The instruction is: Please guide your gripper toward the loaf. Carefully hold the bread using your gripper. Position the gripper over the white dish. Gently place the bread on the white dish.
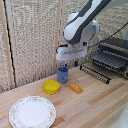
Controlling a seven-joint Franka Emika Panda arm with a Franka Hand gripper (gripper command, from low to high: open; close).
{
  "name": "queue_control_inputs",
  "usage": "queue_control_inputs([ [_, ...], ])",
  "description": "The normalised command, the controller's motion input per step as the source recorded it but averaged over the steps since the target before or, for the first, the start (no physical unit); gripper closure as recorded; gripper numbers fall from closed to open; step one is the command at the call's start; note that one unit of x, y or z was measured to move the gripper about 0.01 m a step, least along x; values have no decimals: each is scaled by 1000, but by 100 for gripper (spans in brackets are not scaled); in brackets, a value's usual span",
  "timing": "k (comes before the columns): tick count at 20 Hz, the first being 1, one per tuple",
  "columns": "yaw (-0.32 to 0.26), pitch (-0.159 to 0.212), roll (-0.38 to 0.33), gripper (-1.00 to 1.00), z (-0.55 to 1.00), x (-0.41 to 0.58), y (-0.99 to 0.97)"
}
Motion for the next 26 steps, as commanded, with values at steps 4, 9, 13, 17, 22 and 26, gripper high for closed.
queue_control_inputs([
  [4,130,18,0,-100,-331,0,-422],
  [9,101,0,0,-100,-337,0,-398],
  [13,103,-2,-13,-100,-338,5,-142],
  [17,61,0,-58,-100,-308,4,61],
  [22,38,0,-57,-100,-270,1,66],
  [26,55,-1,-51,-100,-258,36,-24],
])
